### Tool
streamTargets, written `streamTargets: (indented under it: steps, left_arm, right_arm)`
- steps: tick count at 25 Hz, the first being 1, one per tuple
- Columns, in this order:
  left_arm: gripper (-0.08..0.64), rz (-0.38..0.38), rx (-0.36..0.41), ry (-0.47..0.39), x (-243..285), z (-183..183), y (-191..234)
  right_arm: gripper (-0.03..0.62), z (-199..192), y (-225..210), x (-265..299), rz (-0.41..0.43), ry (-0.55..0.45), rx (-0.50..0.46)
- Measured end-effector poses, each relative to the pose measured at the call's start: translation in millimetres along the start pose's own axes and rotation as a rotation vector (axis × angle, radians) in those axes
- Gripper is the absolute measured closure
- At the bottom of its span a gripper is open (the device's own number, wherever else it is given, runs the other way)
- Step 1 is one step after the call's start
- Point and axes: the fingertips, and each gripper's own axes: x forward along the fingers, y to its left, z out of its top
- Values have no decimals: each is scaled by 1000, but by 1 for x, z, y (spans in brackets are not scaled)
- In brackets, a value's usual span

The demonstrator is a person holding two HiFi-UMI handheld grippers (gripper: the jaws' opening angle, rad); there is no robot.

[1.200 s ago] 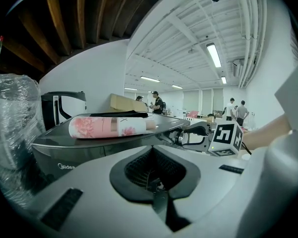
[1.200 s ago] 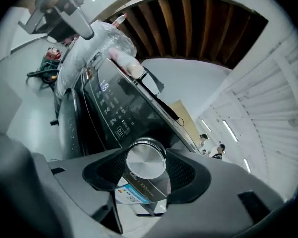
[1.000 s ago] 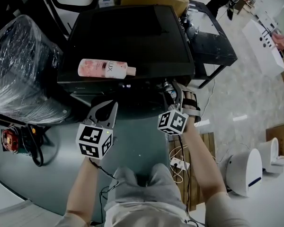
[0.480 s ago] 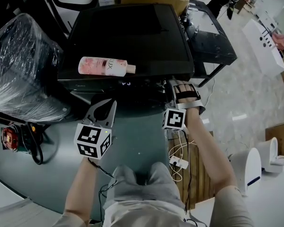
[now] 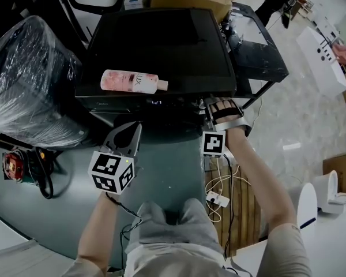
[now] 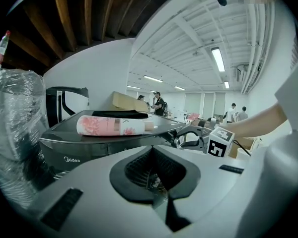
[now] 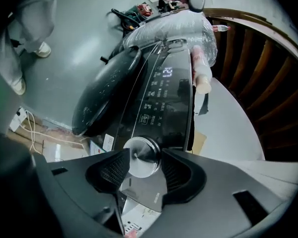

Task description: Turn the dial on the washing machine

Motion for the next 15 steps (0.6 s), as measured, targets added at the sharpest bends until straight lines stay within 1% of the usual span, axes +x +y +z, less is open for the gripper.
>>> streamTargets:
  steps: [1, 2, 5, 9, 11, 12, 13, 15]
  left_arm:
    - [541, -1, 2, 3, -3, 2, -1]
    - [541, -2, 6, 6, -5, 4, -1]
    - [541, -2, 24, 24, -16, 12, -3]
    - [541, -1, 59, 53, -31, 27, -8]
    - [541, 0, 80, 60, -41, 38, -12]
    - [541, 3, 89, 58, -46, 45, -14]
    - [541, 10, 97, 52, -51, 54, -14]
    - [541, 30, 107, 30, -64, 72, -13]
  right_arm:
    - [366, 3, -1, -2, 0, -11, 46]
    - [360, 4, -1, -5, 5, -13, 72]
    - [353, 8, -2, -16, 31, -30, 117]
    - [353, 20, -18, -41, 42, -78, 162]
    - [356, 21, -29, -55, 53, -91, 214]
    - [377, 20, -37, -63, 61, -101, 271]
    - [401, 19, -46, -72, 70, -118, 353]
    - [427, 17, -70, -92, 81, -162, 538]
